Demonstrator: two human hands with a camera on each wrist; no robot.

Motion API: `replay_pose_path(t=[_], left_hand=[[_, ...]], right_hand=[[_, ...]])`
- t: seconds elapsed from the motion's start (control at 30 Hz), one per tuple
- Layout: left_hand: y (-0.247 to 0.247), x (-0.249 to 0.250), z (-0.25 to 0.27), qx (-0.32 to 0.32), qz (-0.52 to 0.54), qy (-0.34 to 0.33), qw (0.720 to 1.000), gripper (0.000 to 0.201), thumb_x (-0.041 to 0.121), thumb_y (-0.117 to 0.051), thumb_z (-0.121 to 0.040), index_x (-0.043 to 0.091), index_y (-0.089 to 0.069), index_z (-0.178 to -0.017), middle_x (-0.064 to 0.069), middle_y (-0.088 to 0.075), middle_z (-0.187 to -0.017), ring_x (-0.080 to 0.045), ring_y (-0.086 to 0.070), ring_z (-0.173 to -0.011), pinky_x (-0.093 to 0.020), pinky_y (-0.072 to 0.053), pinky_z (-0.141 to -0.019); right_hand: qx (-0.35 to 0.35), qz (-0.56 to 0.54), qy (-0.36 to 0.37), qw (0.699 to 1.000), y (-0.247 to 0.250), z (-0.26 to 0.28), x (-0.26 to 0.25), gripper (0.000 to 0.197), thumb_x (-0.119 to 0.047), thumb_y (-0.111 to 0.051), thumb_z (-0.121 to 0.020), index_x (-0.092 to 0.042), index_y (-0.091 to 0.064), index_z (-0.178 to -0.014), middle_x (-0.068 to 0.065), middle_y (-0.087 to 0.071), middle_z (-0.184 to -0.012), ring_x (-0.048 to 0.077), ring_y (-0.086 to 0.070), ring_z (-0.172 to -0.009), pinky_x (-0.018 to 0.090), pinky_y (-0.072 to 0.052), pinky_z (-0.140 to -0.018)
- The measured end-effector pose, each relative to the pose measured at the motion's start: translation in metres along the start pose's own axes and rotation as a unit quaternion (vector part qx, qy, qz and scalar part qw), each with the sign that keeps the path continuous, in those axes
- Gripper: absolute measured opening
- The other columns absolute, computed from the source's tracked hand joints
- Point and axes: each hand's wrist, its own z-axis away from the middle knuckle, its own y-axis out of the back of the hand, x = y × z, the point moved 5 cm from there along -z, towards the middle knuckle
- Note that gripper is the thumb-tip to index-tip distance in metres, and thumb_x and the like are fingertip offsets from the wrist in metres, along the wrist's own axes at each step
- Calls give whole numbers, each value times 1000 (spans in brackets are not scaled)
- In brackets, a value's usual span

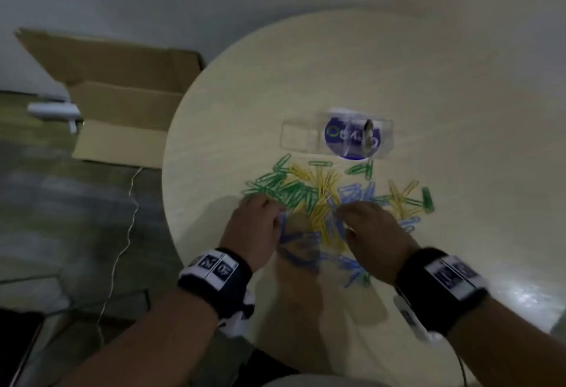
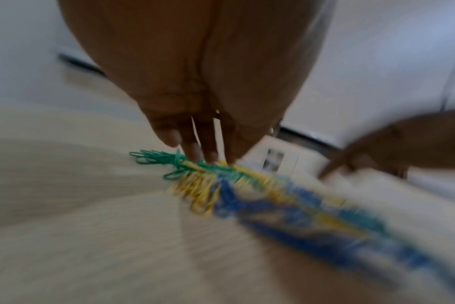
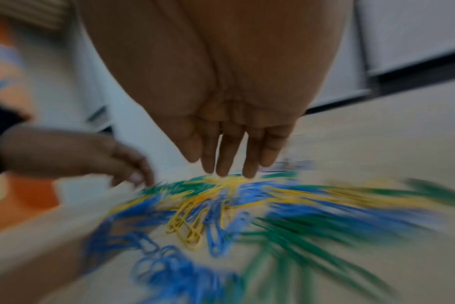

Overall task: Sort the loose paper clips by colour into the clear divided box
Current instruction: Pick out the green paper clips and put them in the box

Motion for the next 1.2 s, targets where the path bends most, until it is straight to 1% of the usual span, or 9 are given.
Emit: replay_pose_path(t=[0.17, 0.3, 0.4, 0.5, 0.6, 0.67, 0.77, 0.97, 1.2], left_hand=[[-7, -2, -5, 18, -70, 21, 997, 41, 29, -46, -95, 21, -45, -135, -5, -44, -136, -29, -37, -126, -44, -45, -96], [-31, -1, 11, -48, -63, -68, 995, 57, 40, -50, -93, 30, -30, -145, -3, -20, -158, -28, -7, -148, -45, -24, -117], [-35, 2, 24, -92, -56, -94, 990, 56, 45, -51, -91, 41, -30, -143, 1, -4, -162, -25, 9, -149, -46, -9, -117], [-27, -5, 29, -89, -26, -82, 992, 43, 51, -49, -90, 48, -43, -132, 7, -11, -161, -24, 5, -149, -51, -9, -118], [-9, -13, 22, -17, 72, -77, 994, 28, 40, -55, -91, 42, -63, -118, 6, -39, -152, -22, -23, -145, -47, -26, -115], [6, -24, 12, 65, 100, -42, 992, 26, 30, -55, -91, 34, -69, -113, 3, -57, -135, -21, -44, -129, -43, -39, -106], [22, -41, -6, 127, 55, 47, 989, 28, 21, -53, -92, 25, -68, -115, 1, -63, -117, -25, -51, -107, -43, -47, -91], [9, -36, -24, 83, -24, -18, 996, 35, 19, -51, -88, 16, -66, -119, -4, -64, -120, -30, -51, -105, -42, -50, -88], [3, -50, -6, 51, 50, -47, 996, 34, 13, -58, -91, 23, -65, -123, 8, -62, -128, -18, -47, -121, -32, -41, -104]], right_hand=[[-78, 65, 51, 993, -23, -51, -15, 71, -53, -40, -94, -24, -9, -151, -2, -5, -160, 26, -3, -147, 42, -12, -119], [-119, 131, 60, 982, -40, -34, 12, 87, -83, -33, -74, -45, -4, -147, 3, 14, -160, 36, 13, -145, 56, -7, -116], [-131, 108, 42, 985, -36, -13, 41, 88, -95, -26, -63, -61, 1, -139, -3, 23, -157, 35, 20, -143, 59, -5, -114], [-139, 74, 43, 987, -25, 0, 56, 80, -98, -19, -59, -68, -19, -133, -11, 19, -158, 31, 21, -144, 57, -1, -115], [-129, 31, 65, 989, -12, 0, 59, 66, -91, -25, -67, -59, -55, -116, -19, -8, -157, 28, 9, -147, 57, 0, -115], [-67, -4, 70, 995, 2, -12, 58, 55, -78, -36, -76, -47, -65, -109, -21, -31, -149, 26, -9, -147, 54, -11, -115], [33, -22, 96, 995, 17, -51, 38, 41, -44, -46, -87, -29, -63, -121, -7, -57, -134, 26, -39, -136, 45, -32, -108], [-58, 107, 105, 987, -11, -110, -5, 59, -45, -32, -96, -22, -21, -149, -6, -16, -159, 26, -7, -146, 42, -13, -116], [-34, 130, -58, 989, -5, -71, 34, 62, -58, -31, -92, -17, -40, -138, -3, -23, -157, 32, -22, -139, 46, -25, -110]])
